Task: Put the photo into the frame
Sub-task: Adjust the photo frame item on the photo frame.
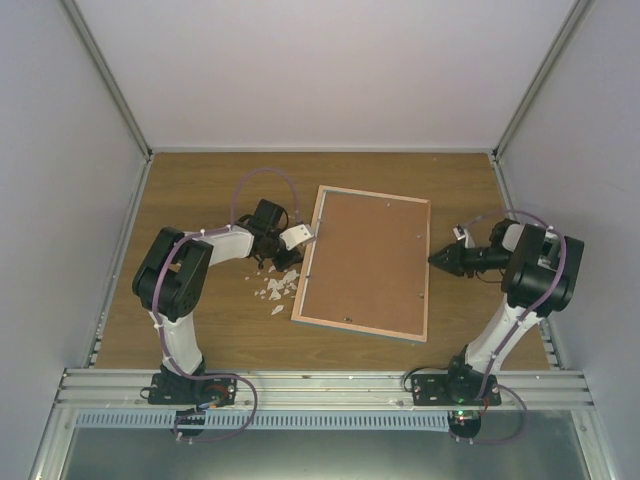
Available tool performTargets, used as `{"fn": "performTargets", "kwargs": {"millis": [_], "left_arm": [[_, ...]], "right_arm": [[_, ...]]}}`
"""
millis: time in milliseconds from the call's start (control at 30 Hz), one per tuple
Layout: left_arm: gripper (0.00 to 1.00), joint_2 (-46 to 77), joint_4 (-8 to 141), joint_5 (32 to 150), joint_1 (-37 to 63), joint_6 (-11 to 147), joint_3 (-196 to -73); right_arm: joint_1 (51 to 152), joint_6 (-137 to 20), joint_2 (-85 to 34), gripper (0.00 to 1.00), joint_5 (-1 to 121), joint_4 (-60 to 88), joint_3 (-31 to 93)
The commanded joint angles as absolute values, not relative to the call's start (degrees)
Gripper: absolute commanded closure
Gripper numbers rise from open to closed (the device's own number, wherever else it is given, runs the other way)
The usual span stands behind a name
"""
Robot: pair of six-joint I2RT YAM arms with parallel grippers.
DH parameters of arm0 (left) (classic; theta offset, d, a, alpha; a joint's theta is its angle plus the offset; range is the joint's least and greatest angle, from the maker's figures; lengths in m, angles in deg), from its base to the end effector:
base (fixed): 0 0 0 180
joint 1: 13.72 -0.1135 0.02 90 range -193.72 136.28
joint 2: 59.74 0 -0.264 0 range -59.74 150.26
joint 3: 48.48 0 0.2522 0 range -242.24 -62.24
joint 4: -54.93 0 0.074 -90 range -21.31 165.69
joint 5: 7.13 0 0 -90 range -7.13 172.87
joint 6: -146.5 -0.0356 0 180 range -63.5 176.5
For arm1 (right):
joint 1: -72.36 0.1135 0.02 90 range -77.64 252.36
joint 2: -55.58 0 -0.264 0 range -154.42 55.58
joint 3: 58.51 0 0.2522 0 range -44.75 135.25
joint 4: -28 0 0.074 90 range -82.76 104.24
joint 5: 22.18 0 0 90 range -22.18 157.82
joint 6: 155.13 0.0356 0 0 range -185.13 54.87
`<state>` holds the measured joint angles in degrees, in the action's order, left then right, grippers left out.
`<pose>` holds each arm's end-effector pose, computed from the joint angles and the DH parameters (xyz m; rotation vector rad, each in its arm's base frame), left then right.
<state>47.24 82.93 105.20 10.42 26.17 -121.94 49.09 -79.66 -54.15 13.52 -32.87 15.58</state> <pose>0.3215 -0.1589 0.1327 1.2994 2.2414 -0.4745 0.2901 -0.0933 0.1209 0.2765 2.6130 1.3227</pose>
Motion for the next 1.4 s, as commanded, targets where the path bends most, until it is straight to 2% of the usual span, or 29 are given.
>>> {"fn": "performTargets", "kwargs": {"millis": [0, 267, 400, 633, 700, 900, 1033, 1100, 1233, 1333, 1367], "left_arm": [[0.77, 49.09, 83.94, 106.81, 11.61, 27.18, -120.18], [0.77, 49.32, 83.94, 107.19, 11.68, 27.19, -119.98], [0.77, 49.24, 83.92, 107.27, 11.79, 27.15, -120.14], [0.77, 48.69, 84.13, 107.22, 11.89, 26.66, -119.85], [0.77, 48.65, 84.06, 107.11, 11.88, 26.65, -119.65], [0.77, 48.73, 83.64, 107.04, 11.85, 26.79, -119.26], [0.77, 48.94, 83.81, 107.12, 11.87, 26.83, -119.87], [0.77, 49.04, 83.85, 107.15, 11.9, 26.8, -120.08], [0.77, 49.11, 83.94, 107.03, 11.89, 26.77, -120.24], [0.77, 48.85, 83.95, 106.88, 11.77, 26.72, -120.17], [0.77, 48.76, 83.86, 106.85, 11.72, 26.78, -120.08]], "right_arm": [[48.53, -78.88, -54.32, 0.81, 13.24, -31.41, 13.91], [53.11, -77.52, -55.56, 0.84, 12.56, -29.26, 16.03], [55.51, -76.58, -56.77, 0.94, 13.53, -27.99, 16.86], [60.89, -76.29, -56.73, 0.95, 17.12, -27.66, 18.81], [61.98, -77.12, -55.51, 0.99, 18.52, -27.68, 19.2], [62.82, -80.88, -50.14, 0.99, 22.58, -27.3, 18.83], [62.76, -81.94, -46.85, 0.98, 18.78, -27.79, 17.92], [62.55, -81.87, -46.56, 0.96, 16.46, -28.35, 18.28], [61.67, -79.07, -47.79, 0.76, 13.79, -27.28, 19.06], [59.99, -76.16, -48.39, 0.71, 13.84, -24.76, 19.77], [59.44, -75.0, -48.4, 0.65, 14.76, -23.78, 20.06]]}}
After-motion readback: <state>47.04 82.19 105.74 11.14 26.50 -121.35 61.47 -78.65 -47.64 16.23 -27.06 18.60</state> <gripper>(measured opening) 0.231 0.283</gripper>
